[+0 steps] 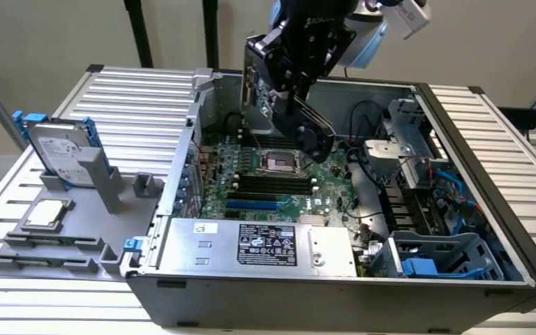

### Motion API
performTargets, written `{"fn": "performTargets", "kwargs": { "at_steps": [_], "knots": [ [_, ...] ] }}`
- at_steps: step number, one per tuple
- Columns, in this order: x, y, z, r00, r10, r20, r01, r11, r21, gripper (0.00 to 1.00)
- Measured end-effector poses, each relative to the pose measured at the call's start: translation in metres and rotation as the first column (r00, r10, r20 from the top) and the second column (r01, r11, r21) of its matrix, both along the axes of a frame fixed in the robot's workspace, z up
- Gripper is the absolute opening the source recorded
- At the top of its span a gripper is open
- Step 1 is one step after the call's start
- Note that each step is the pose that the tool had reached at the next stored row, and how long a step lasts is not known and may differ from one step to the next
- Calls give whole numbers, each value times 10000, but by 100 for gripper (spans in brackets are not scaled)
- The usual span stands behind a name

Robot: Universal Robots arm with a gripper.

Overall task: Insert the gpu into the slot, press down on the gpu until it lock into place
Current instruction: 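Insert the gpu into the slot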

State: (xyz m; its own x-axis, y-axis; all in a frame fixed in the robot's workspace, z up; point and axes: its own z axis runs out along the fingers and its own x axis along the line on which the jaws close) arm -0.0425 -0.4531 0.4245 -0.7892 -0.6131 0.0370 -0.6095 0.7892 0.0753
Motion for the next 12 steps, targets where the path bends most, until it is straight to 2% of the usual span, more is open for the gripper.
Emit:
{"fn": "performTargets", "kwargs": {
  "at_steps": [3, 6, 9, 12],
  "knots": [
    [0, 0, 0, 9985, 555, 8, -555, 9985, -1, 26],
    [0, 0, 0, 9940, 1098, 16, -1098, 9940, -2, 26],
    [0, 0, 0, 9866, 1632, 23, -1632, 9866, -2, 26],
    [0, 0, 0, 9762, 2168, 29, -2168, 9762, -4, 26]
  ]
}}
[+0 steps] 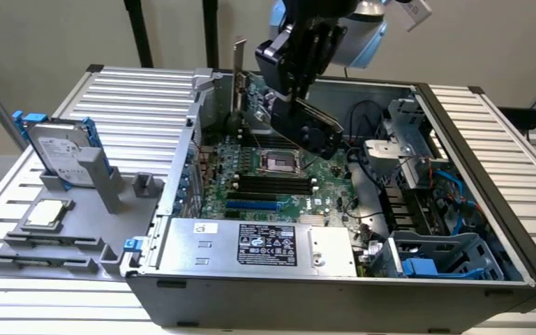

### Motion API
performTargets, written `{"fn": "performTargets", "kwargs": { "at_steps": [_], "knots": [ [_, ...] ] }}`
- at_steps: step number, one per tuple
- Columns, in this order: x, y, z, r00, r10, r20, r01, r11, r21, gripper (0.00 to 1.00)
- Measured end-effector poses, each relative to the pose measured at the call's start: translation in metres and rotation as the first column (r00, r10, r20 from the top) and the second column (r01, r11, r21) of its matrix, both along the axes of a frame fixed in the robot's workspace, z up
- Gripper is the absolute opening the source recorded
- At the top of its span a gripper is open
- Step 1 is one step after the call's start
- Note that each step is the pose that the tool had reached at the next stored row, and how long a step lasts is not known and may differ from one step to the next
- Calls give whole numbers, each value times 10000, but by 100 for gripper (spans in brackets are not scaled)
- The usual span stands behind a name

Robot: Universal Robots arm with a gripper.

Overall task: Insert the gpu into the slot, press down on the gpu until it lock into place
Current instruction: 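Insert the gpu into the slot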

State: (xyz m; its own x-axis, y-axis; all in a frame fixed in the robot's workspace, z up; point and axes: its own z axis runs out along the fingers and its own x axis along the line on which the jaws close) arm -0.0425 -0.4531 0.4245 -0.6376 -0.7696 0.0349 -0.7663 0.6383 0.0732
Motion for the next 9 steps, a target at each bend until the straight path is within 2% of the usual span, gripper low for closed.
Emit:
{"fn": "performTargets", "kwargs": {
  "at_steps": [4, 9],
  "knots": [
    [0, 0, 0, 9973, 735, 8, -735, 9973, 1, 26],
    [0, 0, -1, 9867, 1628, 16, -1628, 9867, 0, 26]
  ]
}}
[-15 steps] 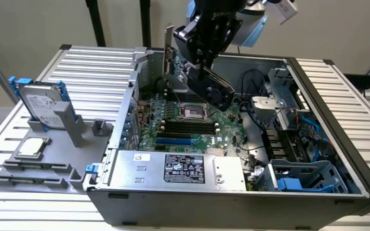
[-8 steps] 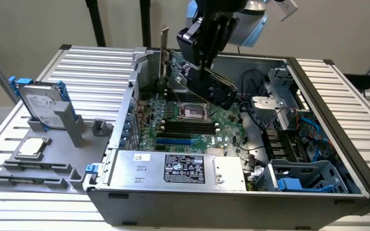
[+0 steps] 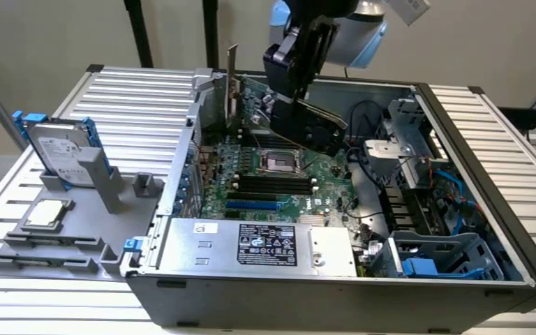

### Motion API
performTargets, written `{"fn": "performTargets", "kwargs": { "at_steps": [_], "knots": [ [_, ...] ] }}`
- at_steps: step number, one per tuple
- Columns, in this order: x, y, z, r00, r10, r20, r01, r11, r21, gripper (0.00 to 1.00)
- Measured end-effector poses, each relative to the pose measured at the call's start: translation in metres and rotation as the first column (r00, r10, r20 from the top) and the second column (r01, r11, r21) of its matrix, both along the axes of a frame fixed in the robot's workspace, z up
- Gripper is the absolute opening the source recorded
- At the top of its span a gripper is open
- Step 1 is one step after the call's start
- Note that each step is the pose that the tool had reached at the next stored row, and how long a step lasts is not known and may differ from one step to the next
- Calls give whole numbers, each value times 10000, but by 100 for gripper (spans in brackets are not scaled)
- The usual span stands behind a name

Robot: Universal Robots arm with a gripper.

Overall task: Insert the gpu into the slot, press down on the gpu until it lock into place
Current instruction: 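Insert the gpu into the slot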

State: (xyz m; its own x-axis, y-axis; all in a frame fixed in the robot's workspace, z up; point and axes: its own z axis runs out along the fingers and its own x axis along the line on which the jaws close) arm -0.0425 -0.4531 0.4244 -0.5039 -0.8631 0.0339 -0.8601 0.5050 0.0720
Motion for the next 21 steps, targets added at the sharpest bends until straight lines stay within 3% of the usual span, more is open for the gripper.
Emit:
{"fn": "performTargets", "kwargs": {
  "at_steps": [4, 8, 12, 16, 18, 21],
  "knots": [
    [0, 0, 1, 9973, 728, 6, -728, 9973, -1, 26],
    [0, 0, 1, 9894, 1450, 10, -1450, 9894, -1, 26],
    [0, 0, 1, 9761, 2173, 12, -2173, 9761, 1, 26],
    [0, 0, 1, 9581, 2863, 23, -2863, 9581, 14, 26],
    [0, 0, 1, 9490, 3153, 41, -3153, 9490, 53, 26],
    [0, 0, 1, 9364, 3506, 113, -3508, 9362, 205, 26]
  ]
}}
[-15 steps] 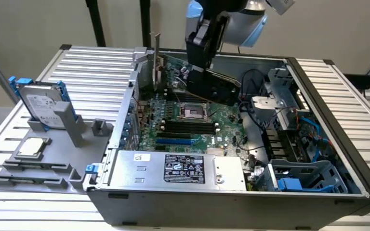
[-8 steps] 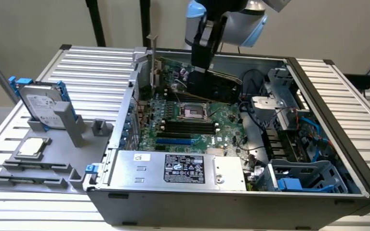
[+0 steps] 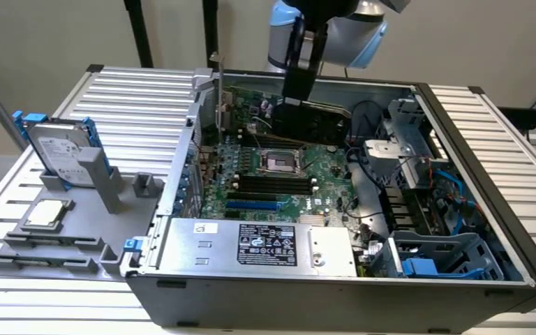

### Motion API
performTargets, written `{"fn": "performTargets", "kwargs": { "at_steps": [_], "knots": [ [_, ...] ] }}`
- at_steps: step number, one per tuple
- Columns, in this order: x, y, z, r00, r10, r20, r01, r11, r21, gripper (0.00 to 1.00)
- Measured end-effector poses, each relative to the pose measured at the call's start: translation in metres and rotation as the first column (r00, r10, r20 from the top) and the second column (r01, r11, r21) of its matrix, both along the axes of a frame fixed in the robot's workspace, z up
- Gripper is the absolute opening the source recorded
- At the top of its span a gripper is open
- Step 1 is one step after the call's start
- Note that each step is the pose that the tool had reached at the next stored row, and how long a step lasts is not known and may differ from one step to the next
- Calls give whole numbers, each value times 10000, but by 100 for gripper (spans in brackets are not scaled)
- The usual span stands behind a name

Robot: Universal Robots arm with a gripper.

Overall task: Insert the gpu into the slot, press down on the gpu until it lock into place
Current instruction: 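Insert the gpu into the slot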

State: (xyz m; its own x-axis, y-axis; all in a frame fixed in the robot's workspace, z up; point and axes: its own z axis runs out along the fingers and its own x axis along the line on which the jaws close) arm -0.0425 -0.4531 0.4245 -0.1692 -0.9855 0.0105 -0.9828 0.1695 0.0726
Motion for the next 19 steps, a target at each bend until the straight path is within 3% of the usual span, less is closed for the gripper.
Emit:
{"fn": "performTargets", "kwargs": {
  "at_steps": [2, 4, 5, 7, 12, 19],
  "knots": [
    [0, 0, 0, 9998, 198, 15, -199, 9997, 164, 26],
    [0, 0, -1, 9993, 367, 37, -368, 9986, 372, 26],
    [-1, 0, -4, 9989, 455, 51, -457, 9980, 447, 26],
    [-8, 1, -19, 9982, 601, 90, -605, 9967, 536, 26],
    [-81, 0, -101, 9969, 769, 150, -777, 9950, 627, 26],
    [-98, 0, -228, 9959, 883, 176, -893, 9940, 636, 26]
  ]
}}
